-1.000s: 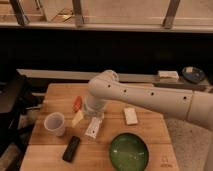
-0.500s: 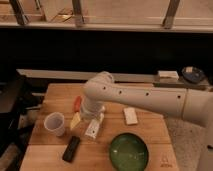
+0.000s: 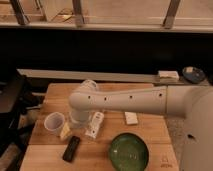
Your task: Place the eraser in the ceramic cup
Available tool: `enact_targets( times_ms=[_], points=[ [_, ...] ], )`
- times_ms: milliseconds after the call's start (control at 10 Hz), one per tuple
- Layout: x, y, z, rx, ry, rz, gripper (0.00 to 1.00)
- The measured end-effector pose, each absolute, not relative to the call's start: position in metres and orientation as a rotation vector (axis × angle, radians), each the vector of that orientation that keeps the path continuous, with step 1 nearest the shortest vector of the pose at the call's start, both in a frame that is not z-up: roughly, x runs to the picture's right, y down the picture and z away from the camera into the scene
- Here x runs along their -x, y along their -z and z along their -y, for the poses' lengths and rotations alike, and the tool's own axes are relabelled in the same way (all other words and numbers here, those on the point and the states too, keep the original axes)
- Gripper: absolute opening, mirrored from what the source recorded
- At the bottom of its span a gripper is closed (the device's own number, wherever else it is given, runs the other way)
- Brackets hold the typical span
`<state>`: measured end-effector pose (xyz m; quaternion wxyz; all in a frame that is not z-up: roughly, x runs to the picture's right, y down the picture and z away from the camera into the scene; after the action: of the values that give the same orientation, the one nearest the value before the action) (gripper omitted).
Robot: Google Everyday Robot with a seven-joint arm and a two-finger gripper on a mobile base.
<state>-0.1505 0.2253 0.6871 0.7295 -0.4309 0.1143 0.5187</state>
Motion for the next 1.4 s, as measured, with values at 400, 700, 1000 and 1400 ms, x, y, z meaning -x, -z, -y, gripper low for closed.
enact_targets(
  times_ms=[400,700,1000,1400],
  points=[
    [0.181,-0.696,-0.257,1.066,-1.126,-0.270,0.80],
    [0.179,-0.719,-0.263,1.061,-1.131,-0.319,0.80],
    [0.167,-0.744,-0.268,1.033,-1.156,-0.397,0.80],
    [0.174,-0.765,-0.284,1.062,-1.168,-0.458,0.80]
  ],
)
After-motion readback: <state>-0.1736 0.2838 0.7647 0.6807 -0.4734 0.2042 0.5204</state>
